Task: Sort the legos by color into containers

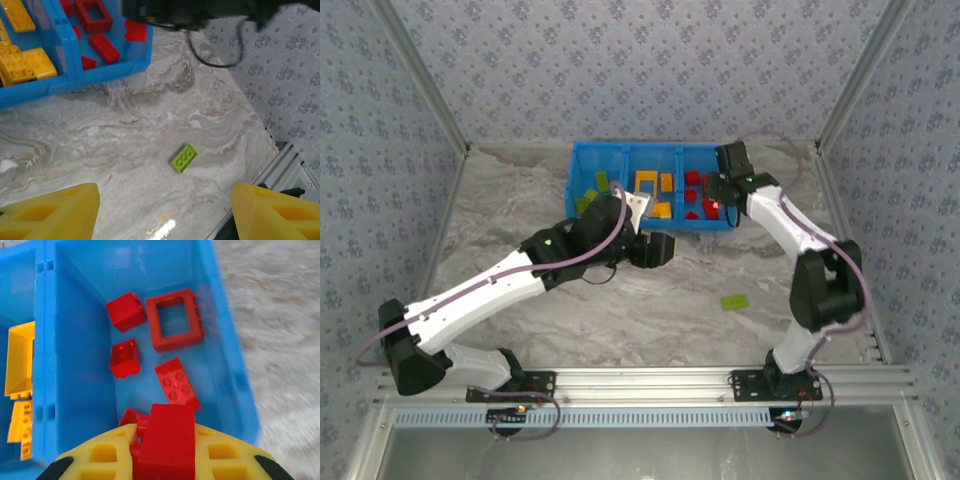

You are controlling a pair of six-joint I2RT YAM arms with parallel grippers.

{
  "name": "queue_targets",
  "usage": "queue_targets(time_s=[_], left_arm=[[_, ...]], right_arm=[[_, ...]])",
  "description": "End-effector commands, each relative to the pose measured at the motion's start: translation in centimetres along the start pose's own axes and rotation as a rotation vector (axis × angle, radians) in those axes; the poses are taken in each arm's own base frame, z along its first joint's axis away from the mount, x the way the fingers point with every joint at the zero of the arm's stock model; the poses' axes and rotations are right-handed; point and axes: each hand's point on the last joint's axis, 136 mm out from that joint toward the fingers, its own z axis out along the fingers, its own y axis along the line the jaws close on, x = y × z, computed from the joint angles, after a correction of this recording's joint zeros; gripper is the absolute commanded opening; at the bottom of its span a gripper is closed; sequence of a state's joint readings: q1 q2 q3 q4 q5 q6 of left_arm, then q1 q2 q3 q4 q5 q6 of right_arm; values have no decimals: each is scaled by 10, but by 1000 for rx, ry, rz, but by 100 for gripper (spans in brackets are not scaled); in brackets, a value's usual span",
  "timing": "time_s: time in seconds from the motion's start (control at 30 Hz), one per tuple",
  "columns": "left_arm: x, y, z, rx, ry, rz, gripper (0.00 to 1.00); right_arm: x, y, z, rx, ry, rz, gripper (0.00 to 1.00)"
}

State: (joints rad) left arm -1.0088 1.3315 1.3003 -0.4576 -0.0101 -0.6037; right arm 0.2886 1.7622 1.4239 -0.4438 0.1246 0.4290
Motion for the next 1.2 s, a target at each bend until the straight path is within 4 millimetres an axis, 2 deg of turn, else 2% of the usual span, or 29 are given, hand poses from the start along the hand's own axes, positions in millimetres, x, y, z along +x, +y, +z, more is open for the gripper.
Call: queue_targets(time_s=[0.0,0.1,0.27,0.5,0.67,0.77,0.9,1.03,1.17], left_arm=[[-13,-16,4,26,-48,2,70],[-9,-15,7,22,-34,2,70],[-9,-14,5,15,-39,6,70],[-7,-16,6,24,-25,9,71],[-4,-16,7,29,-10,12,71],[-3,-18,7,33,-8,16,71],[-1,-18,7,29,-1,22,71],[3,-16,11,24,16,17,71],[10,-17,17,27,38,18,71]], right_arm=[[-7,26,22,-109,49,-120,16],[-1,30,43,-97,97,-130,16],[20,18,69,-41,186,-111,16],[40,9,84,3,251,-109,19],[43,4,88,35,259,-108,31],[44,2,83,47,278,-114,42],[23,9,61,39,214,-135,52],[-10,14,23,35,113,-139,54],[-33,13,-20,46,31,-124,55]])
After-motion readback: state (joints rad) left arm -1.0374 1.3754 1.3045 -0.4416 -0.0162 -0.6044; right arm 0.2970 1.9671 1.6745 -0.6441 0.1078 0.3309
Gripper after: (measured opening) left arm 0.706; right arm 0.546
